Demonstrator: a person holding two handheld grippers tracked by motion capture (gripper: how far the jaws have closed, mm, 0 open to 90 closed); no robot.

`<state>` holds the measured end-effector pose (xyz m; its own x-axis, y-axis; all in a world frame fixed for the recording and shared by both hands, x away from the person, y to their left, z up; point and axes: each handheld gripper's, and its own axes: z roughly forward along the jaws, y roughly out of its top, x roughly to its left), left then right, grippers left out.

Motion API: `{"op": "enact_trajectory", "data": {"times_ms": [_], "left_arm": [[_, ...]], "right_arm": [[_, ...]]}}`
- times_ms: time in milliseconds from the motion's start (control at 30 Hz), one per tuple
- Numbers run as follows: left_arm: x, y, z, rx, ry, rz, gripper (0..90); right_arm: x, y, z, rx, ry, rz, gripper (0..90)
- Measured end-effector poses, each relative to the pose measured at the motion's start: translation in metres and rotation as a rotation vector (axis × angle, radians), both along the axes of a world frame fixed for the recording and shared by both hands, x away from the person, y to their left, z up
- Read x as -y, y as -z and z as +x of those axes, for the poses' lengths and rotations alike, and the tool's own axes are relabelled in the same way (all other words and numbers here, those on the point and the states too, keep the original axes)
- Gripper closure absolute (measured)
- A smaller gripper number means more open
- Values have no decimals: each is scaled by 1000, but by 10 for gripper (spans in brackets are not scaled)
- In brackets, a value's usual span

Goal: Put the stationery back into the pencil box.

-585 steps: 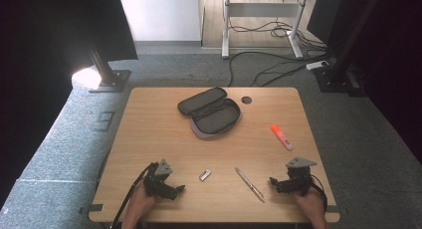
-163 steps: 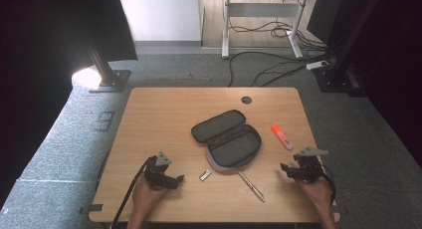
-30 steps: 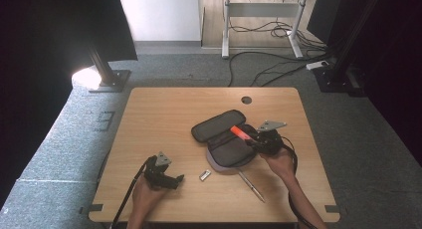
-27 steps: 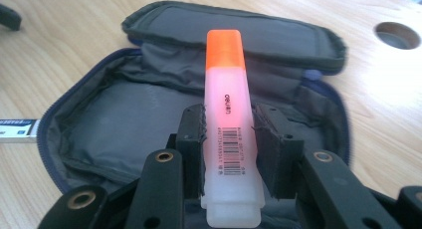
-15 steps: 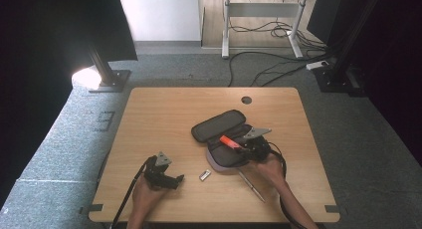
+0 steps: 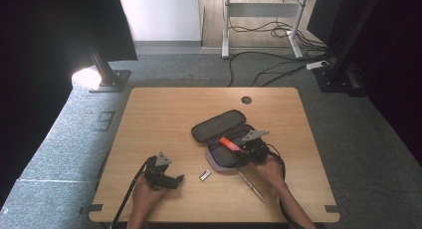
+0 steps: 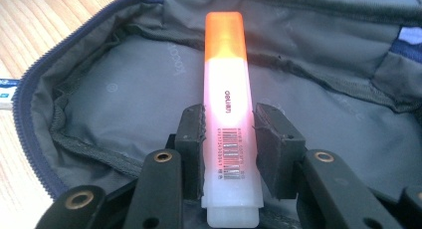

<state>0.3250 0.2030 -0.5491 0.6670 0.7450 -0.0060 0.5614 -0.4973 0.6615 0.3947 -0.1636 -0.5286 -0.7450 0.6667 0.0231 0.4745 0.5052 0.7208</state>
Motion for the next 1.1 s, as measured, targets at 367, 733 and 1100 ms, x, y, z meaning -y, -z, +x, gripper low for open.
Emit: {"op": "enact_trajectory", "data": {"times_ms": [367, 733, 1100], "left_arm": [[0, 0, 0, 0, 0, 0, 6], [0, 0, 0, 0, 0, 0, 6], [0, 0, 0, 0, 0, 0, 6]], "right_arm": [[16, -3, 3, 3, 42, -12, 546], [32, -8, 8, 18, 93, -39, 539], [34, -21, -3, 13, 62, -14, 433]]}}
